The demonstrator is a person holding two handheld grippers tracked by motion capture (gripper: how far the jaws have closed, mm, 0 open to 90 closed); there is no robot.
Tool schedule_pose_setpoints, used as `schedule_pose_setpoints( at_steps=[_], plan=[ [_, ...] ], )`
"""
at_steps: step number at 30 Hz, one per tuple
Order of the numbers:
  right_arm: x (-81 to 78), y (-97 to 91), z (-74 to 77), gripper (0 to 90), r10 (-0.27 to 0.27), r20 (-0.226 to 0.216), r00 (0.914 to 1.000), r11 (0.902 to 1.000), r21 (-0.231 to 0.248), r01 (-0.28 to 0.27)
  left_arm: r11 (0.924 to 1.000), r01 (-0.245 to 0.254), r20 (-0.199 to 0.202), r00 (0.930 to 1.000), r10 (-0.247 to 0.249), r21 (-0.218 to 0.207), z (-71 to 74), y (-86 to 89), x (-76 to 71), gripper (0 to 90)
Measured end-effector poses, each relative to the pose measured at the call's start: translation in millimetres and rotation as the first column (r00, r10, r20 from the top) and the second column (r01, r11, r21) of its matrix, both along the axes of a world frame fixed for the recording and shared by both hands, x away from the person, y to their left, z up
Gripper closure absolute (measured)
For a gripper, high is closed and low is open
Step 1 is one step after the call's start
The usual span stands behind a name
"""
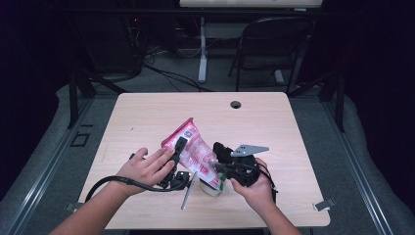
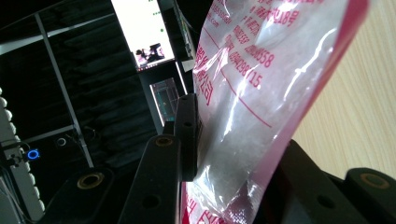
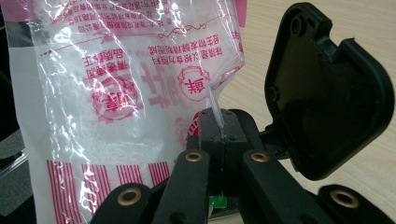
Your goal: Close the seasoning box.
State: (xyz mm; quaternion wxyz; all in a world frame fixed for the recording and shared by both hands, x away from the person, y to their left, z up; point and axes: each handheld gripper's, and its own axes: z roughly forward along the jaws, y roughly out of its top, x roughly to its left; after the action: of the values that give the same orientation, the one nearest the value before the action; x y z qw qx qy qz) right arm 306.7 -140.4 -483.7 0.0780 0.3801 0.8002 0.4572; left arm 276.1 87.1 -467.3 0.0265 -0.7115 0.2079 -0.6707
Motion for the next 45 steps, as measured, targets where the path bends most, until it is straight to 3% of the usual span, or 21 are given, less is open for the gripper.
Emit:
schedule_pose_setpoints(
  at_steps=[7, 14, 17, 20, 29, 31, 33, 35, 41, 42, 45],
  plan=[
    [-0.7, 0.6, 0.0, 90.0, -0.001, 0.001, 1.0, 1.0, 0.004, 0.001, 0.9998, -0.004, -0.014, 0.9999, 0.004, -0.018, -0.6, 0.9, -0.6, 75.8],
    [-1.5, 0.1, 1.1, 90.0, -0.004, 0.003, 1.0, 1.0, 0.001, 0.004, 0.9999, 0.003, 0.0, 1.0, -0.003, -0.011, 0.5, 0.7, -1.8, 76.0],
    [-1.7, 0.3, 1.0, 90.0, -0.003, 0.003, 1.0, 1.0, 0.001, 0.003, 0.9998, -0.011, -0.023, 0.9997, 0.011, -0.017, 0.5, 0.9, -2.2, 76.1],
    [-1.7, 0.3, 1.3, 90.0, -0.002, 0.003, 1.0, 1.0, 0.004, 0.002, 1.0, -0.002, -0.006, 1.0, 0.002, -0.006, 2.0, 0.0, -2.3, 76.2],
    [-1.7, -0.6, 1.5, 90.0, -0.002, 0.003, 1.0, 1.0, 0.0, 0.002, 1.0, -0.002, -0.01, 0.9999, 0.002, -0.006, 2.0, -1.4, -2.3, 76.6],
    [-1.7, -0.5, 1.3, 90.0, -0.002, 0.003, 1.0, 1.0, 0.001, 0.002, 0.9999, 0.011, 0.013, 0.9998, -0.011, 0.001, 2.2, -1.9, -2.2, 76.7],
    [-1.9, -0.2, 1.3, 90.0, -0.005, 0.003, 1.0, 1.0, -0.002, 0.005, 0.9999, 0.011, 0.012, 0.9999, -0.011, 0.001, 1.9, -2.0, -2.1, 76.7],
    [-2.1, 0.0, 1.0, 90.0, -0.005, 0.004, 1.0, 1.0, -0.001, 0.005, 0.9997, 0.0, -0.015, 0.9999, 0.0, -0.023, -0.2, -1.0, -1.6, 76.9],
    [-2.2, -1.6, 0.7, 90.0, -0.008, 0.003, 1.0, 1.0, -0.002, 0.008, 1.0, 0.007, 0.002, 1.0, -0.007, -0.002, 0.5, -3.5, -2.8, 77.1],
    [-2.5, -1.6, 0.4, 90.0, -0.011, 0.001, 0.9999, 0.9999, -0.001, 0.011, 0.9999, -0.005, -0.018, 0.9998, 0.005, -0.014, -0.2, -3.5, -3.0, 77.1],
    [-2.6, -2.4, -0.4, 90.0, -0.01, -0.003, 0.9999, 0.9999, -0.003, 0.01, 0.9999, 0.013, 0.001, 0.9999, -0.013, 0.0, 0.5, -5.1, -3.0, 77.3]
  ],
)
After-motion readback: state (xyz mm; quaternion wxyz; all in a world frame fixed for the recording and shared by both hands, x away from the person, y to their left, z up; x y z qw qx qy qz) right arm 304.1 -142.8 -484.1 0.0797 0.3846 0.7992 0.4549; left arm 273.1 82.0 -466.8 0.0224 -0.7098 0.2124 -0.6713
